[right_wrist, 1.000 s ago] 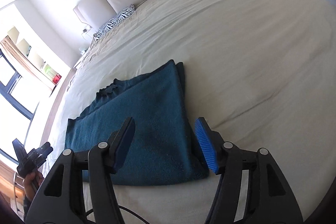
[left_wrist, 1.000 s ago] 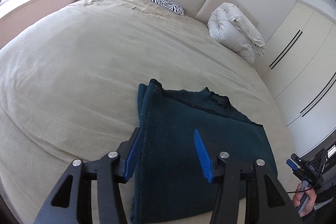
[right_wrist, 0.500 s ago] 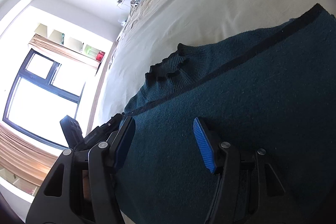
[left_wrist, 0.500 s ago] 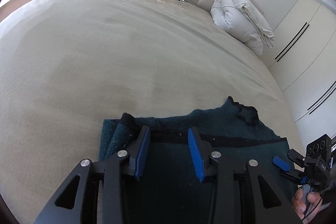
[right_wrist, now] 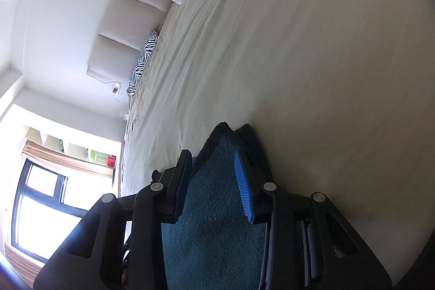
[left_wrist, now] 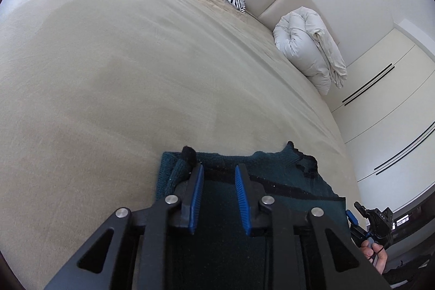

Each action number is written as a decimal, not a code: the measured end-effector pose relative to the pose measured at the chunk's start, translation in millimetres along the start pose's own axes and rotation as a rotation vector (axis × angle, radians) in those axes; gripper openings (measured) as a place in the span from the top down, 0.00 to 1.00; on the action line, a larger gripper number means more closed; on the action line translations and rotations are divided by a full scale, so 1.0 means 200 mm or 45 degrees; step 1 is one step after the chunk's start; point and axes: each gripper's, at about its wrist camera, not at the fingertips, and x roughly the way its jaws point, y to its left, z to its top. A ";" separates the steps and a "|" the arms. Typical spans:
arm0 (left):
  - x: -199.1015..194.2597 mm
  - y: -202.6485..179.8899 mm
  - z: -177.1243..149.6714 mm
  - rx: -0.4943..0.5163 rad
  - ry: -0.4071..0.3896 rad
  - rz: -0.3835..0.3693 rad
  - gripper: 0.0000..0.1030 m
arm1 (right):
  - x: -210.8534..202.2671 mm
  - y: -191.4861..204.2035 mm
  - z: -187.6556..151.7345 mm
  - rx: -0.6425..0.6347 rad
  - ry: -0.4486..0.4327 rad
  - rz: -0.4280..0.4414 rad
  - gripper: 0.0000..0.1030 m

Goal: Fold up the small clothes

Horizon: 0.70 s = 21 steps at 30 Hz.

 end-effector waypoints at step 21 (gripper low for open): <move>-0.29 -0.21 -0.65 0.136 0.144 -0.108 0.53 | -0.08 -0.04 -0.76 -0.035 0.294 0.249 0.73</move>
